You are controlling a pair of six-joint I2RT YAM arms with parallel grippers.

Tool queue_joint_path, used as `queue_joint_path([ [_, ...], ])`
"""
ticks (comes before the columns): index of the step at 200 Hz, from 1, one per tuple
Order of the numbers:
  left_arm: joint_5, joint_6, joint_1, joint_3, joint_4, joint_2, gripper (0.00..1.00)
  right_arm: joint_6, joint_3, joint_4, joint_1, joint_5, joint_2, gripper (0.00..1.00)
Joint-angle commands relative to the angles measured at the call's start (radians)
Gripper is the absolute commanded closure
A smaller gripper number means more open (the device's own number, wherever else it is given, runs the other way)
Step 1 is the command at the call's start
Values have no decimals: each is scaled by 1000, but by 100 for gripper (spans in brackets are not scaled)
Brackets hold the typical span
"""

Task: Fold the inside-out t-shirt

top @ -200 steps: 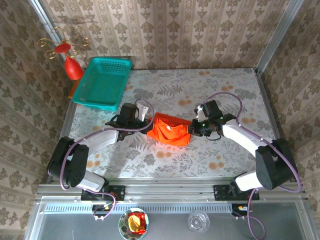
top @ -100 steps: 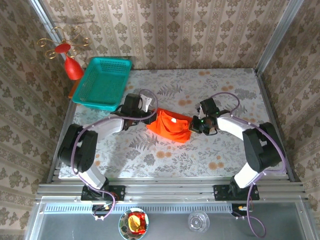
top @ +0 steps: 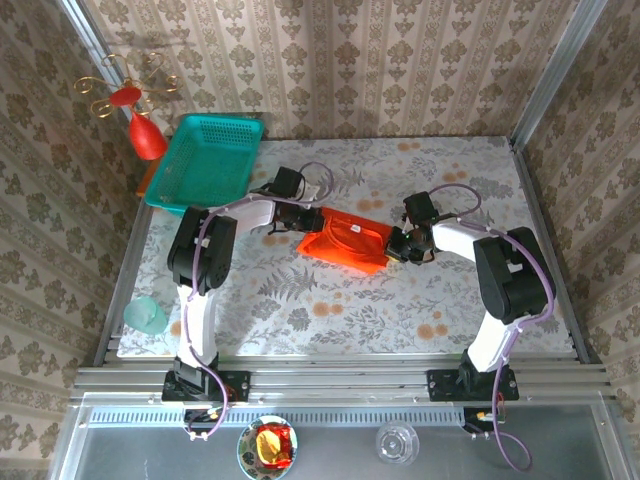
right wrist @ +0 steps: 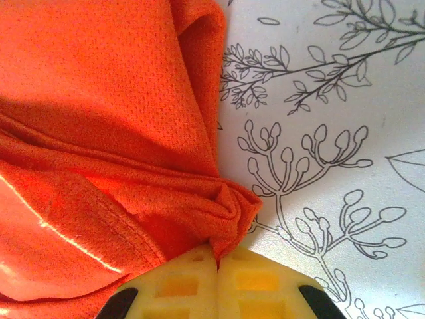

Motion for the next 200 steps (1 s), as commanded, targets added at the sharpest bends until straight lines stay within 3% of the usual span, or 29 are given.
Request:
queue_joint_path([
  [1, -15, 11, -7, -41, -75, -42, 100, -39, 9, -104, -1, 32, -69, 100],
  [43, 29, -77, -50, -251, -32, -298, 100, -74, 19, -278, 26, -56, -275, 100],
  [61, -14, -119, -47, -268, -38, -347, 100, -92, 63, -309, 32, -51, -295, 100],
  [144, -144, -150, 52, -90, -79, -50, 100, -155, 267, -180, -15, 3, 142, 100],
  [200, -115, -152, 63, -99, -91, -21, 100, -164, 270, -172, -28, -33, 139, 98],
])
